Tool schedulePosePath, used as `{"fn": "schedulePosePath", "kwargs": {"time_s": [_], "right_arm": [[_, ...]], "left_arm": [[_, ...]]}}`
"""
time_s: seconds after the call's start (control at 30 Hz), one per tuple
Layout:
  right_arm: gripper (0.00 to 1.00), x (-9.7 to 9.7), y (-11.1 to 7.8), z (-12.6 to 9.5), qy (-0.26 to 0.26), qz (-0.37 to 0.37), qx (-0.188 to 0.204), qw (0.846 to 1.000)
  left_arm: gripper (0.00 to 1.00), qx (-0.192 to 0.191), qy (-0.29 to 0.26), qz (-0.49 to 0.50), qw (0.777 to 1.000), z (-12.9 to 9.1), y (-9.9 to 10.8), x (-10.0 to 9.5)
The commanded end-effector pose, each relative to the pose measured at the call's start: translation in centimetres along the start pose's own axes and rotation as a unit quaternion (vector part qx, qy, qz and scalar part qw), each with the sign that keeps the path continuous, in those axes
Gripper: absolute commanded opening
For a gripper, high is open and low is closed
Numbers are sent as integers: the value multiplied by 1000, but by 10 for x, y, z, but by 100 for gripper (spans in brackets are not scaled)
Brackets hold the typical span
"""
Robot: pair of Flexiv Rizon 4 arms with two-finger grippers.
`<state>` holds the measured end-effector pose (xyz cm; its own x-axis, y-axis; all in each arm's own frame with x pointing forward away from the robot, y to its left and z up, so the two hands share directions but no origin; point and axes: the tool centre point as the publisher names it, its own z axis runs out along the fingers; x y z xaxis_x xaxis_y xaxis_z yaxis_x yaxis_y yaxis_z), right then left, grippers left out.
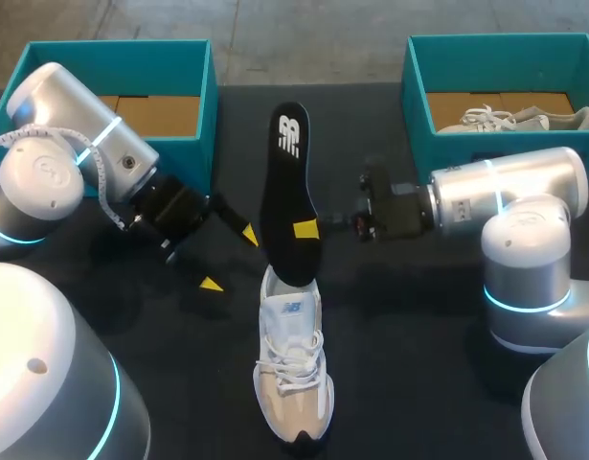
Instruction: Take the shoe out of the shoebox, open the shoe tongue, remove and reinsert the insole, then place the shoe into the shoebox
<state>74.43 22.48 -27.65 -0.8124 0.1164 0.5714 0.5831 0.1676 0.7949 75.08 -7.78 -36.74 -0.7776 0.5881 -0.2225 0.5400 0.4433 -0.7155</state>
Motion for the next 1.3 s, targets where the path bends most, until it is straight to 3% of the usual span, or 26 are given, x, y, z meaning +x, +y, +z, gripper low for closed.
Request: {"fn": "schedulePosePath", "kwargs": {"time_s": [0.03, 1.3], "right_arm": [[0, 0, -2, -1, 0, 0, -3, 1000], [0, -2, -18, 4, 14, -1, -18, 1000]], "left_arm": [[100, -2, 1, 0, 1000, 1, 0, -1], [100, -2, 1, 0, 1000, 1, 0, -1]]}}
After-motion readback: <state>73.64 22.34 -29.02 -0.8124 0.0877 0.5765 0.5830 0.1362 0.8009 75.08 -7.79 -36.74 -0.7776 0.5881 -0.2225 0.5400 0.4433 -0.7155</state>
